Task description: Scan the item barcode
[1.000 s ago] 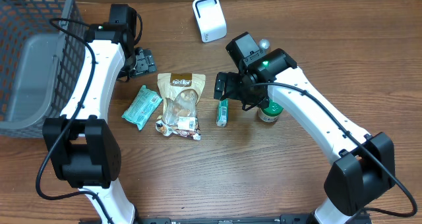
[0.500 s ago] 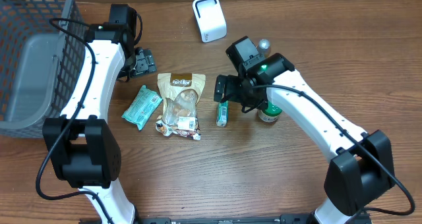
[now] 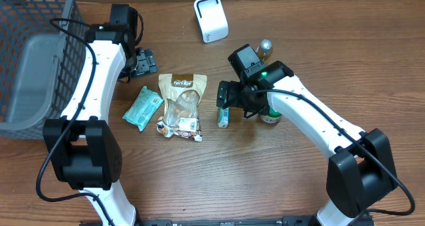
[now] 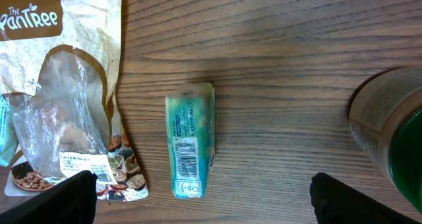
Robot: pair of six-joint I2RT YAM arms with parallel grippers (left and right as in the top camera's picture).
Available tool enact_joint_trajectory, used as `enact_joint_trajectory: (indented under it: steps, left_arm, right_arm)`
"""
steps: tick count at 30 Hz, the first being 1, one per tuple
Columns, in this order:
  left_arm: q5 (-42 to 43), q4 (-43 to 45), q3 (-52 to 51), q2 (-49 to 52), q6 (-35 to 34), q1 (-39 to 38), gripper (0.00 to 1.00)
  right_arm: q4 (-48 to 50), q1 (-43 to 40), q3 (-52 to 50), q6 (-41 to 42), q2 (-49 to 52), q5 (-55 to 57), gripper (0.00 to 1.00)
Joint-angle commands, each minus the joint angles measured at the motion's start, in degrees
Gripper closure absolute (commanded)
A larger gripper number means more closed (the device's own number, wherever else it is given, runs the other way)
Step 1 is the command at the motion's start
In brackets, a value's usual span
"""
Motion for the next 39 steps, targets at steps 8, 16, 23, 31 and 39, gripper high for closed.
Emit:
enact_joint_trajectory:
  steps: [8,16,23,31,39]
  left_arm:
    - [-0.8,-0.1,1.1,0.4,0.9,-0.1,0.0]
    - [-0.8,-0.2,1.1,0.4,0.9,-0.1,0.0]
    - [-0.8,-0.1,1.1,0.4,0.9,-0.1,0.0]
    - [-0.8,-0.1,1.1,0.4,0.9,-0.1,0.0]
    - [-0.8,-0.1,1.1,0.4,0.9,-0.1,0.0]
  right_arm:
    - [0.4,0.3,-0.3,-0.3,0.1,2.3,0.0]
    - [0.4,0.3,-0.3,-0.3,0.1,2.5,0.0]
    - [0.9,0.3,-1.1,-0.2,0.1,2.4,0.0]
    - [3.5,1.3,-3.4,-0.1,0.1,2.4,0.0]
    - [6.0,2.7,-4.1,-0.1,0.1,2.5,0.0]
